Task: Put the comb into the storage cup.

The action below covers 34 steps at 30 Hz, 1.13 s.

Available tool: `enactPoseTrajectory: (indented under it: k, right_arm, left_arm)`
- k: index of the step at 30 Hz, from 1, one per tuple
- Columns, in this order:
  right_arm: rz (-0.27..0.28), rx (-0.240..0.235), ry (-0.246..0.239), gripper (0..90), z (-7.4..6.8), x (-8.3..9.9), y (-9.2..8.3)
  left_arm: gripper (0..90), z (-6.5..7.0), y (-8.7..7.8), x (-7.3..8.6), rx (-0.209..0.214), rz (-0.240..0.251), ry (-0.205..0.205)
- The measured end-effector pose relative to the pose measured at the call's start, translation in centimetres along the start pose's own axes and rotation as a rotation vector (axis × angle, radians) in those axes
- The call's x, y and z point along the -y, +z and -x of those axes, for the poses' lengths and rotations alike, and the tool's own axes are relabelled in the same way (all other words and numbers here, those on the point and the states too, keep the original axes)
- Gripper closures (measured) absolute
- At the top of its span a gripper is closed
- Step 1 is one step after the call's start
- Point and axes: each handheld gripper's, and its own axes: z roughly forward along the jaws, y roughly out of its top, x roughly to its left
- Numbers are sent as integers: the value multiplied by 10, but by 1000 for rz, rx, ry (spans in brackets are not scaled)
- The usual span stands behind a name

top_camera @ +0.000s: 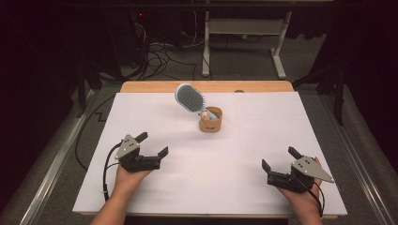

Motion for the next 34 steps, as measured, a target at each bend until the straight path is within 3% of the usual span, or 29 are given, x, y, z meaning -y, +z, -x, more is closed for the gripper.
enactPoseTrajectory:
  k: [11, 14, 16, 19, 24, 34]
  right_arm:
    - [-3, 4, 8, 1, 2, 2, 1]
    - [2, 1, 16, 1, 3, 2, -1]
    - [1, 1, 20, 1, 2, 2, -2]
    - [6, 4, 23, 1, 1, 1, -4]
    - [1, 4, 19, 1, -1, 1, -2]
    - [16, -3, 12, 1, 1, 0, -5]
  left_arm:
    - [0, -8, -35, 7, -25, 23, 20]
    - [0, -4, -42, 5, -44, 19, 66]
    - [0, -2, -46, 2, -43, 28, 76]
    - [0, -1, -46, 1, -17, 36, 63]
    - [0, 1, -41, 2, 11, 17, 85]
    - [0, 0, -39, 4, 11, 25, 55]
